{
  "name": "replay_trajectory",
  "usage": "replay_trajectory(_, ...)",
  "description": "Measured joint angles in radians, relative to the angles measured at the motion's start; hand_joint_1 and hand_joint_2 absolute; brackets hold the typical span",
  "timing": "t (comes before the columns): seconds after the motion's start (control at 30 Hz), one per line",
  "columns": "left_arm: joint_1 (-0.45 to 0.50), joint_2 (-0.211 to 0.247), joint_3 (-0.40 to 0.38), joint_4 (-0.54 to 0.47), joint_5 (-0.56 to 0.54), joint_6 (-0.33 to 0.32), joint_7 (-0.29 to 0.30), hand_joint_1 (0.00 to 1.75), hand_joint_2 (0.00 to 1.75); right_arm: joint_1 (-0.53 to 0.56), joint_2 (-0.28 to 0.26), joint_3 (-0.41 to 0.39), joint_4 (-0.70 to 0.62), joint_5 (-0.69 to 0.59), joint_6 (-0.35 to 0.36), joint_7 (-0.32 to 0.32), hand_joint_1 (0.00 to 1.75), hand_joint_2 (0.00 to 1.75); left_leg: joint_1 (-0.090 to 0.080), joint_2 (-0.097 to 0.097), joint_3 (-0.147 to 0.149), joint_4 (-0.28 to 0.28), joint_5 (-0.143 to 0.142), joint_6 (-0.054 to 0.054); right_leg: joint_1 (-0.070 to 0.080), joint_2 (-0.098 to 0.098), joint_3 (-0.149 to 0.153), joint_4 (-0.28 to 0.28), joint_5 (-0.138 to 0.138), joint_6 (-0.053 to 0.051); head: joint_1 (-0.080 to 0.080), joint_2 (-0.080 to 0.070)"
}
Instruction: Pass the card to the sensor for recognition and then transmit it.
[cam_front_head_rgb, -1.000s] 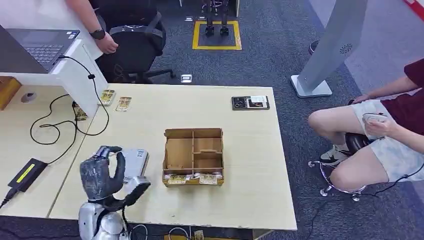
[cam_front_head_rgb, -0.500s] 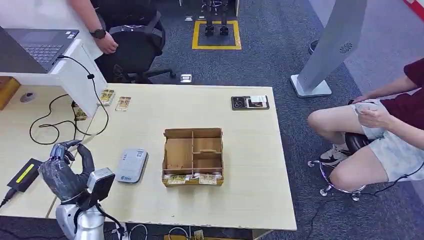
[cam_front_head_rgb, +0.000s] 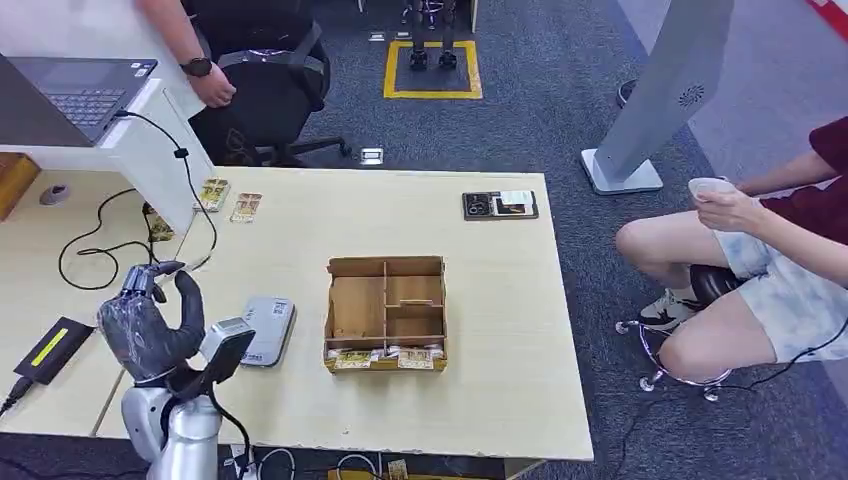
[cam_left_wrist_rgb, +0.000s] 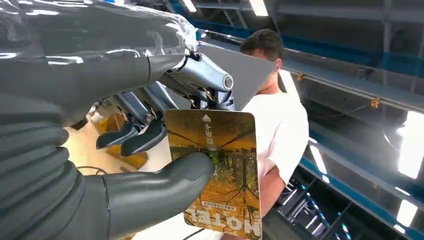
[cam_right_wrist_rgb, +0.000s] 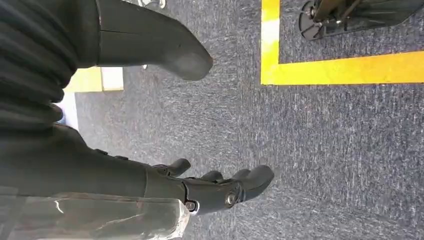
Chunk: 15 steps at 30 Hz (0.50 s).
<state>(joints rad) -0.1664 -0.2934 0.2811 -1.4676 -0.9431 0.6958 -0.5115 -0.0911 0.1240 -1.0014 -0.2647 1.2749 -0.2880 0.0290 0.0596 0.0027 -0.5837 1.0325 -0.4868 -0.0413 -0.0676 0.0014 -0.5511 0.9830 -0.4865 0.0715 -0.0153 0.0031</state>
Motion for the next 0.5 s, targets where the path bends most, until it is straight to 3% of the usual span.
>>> replay_trajectory(0.5, -0.102, -0.019, -0.016, 0.090, -0.072, 0.000, 0.061, 1.75, 1.75, -0.012, 0.000, 0.029, 0.005, -0.008, 0.011, 0.016, 0.00, 1.75, 0.000, 0.000, 0.000, 0.000, 0.000, 0.000, 0.000, 0.001, 0.000, 0.000, 0.000, 0.000, 0.000, 0.000)
